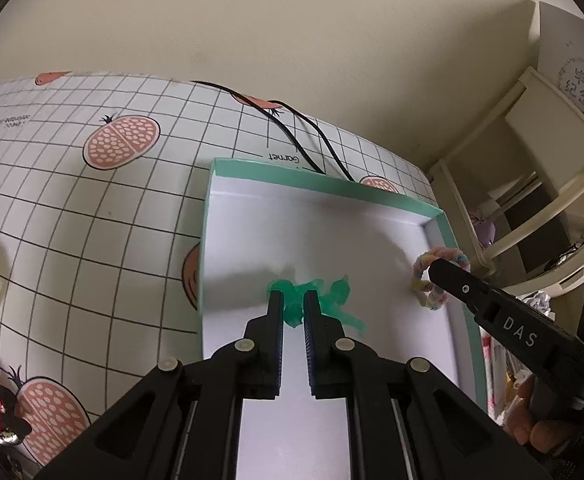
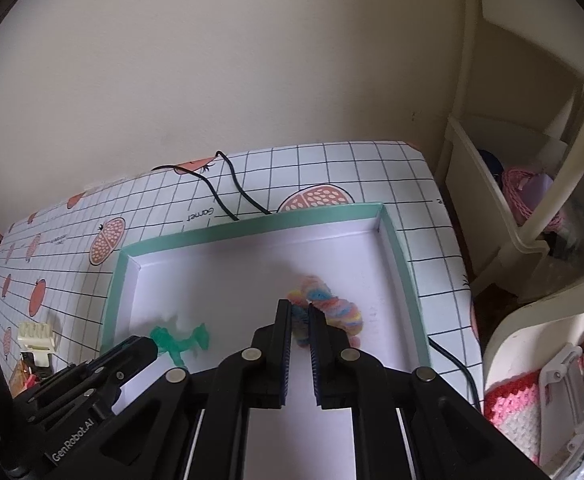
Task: Organize objects
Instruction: 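Open the right tool to drop the hair tie while the left tool releases the green figure into the tray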
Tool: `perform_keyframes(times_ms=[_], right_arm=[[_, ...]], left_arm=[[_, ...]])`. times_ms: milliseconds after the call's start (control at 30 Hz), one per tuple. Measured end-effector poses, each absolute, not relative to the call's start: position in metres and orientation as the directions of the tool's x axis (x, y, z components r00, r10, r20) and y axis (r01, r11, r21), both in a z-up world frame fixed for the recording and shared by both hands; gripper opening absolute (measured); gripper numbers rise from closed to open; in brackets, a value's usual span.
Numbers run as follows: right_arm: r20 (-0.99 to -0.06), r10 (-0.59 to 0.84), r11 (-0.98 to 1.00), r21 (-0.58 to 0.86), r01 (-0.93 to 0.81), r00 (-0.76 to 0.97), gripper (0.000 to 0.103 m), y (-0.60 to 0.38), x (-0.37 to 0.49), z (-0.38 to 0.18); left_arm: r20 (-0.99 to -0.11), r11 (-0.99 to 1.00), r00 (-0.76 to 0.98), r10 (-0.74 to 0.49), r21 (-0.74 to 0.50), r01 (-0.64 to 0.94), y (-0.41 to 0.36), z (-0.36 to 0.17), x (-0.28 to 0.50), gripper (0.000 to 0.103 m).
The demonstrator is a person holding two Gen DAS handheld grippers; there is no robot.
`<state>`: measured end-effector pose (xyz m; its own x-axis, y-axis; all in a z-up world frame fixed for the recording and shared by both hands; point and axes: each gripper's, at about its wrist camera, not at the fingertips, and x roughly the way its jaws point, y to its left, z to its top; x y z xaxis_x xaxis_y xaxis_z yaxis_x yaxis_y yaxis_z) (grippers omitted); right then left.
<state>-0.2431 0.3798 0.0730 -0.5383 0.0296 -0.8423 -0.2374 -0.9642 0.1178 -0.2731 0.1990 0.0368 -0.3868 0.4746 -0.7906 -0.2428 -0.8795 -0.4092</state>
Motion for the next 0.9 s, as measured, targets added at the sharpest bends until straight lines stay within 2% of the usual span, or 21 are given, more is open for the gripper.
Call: perform_keyframes(times_ms=[200, 367, 500, 667, 800, 900], right_arm=[[-0.847, 0.039, -0.964, 0.107, -0.242, -0.53, 0.012, 0.38, -0.241, 0.078], [-0.849, 0.052, -0.965, 0.093, -0.246, -0.526, 0.012, 0.38, -0.239, 0.082], [-0.853, 0.054, -0.966, 0.087, -0.243, -0.519, 0.025, 0.379, -0.238, 0.083], [-0.857, 0.071, -0.969, 0.063, -0.241, -0.51, 0.025, 0.376, -0.234, 0.082], [-0.859, 0.081, -0.966, 0.058, -0.252, -0.506, 0.025, 0.379, -0.229, 0.082], [-0.859, 0.08, -0.965, 0.06, -0.254, -0.506, 0.025, 0.378, -0.222, 0.082]], left_arm=[[-0.787, -0.872, -0.38, 0.487, -0.415, -0.257, 0.201, 0.043, -0.271, 0.016], [-0.78, -0.867, -0.38, 0.497, -0.429, -0.254, 0.198, 0.048, -0.271, 0.018], [-0.774, -0.863, -0.384, 0.504, -0.438, -0.251, 0.195, 0.052, -0.272, 0.027], [-0.774, -0.867, -0.391, 0.498, -0.434, -0.245, 0.192, 0.057, -0.271, 0.029], [-0.771, -0.87, -0.403, 0.492, -0.435, -0.231, 0.187, 0.062, -0.272, 0.047], [-0.774, -0.88, -0.419, 0.475, -0.42, -0.222, 0.184, 0.065, -0.272, 0.055]])
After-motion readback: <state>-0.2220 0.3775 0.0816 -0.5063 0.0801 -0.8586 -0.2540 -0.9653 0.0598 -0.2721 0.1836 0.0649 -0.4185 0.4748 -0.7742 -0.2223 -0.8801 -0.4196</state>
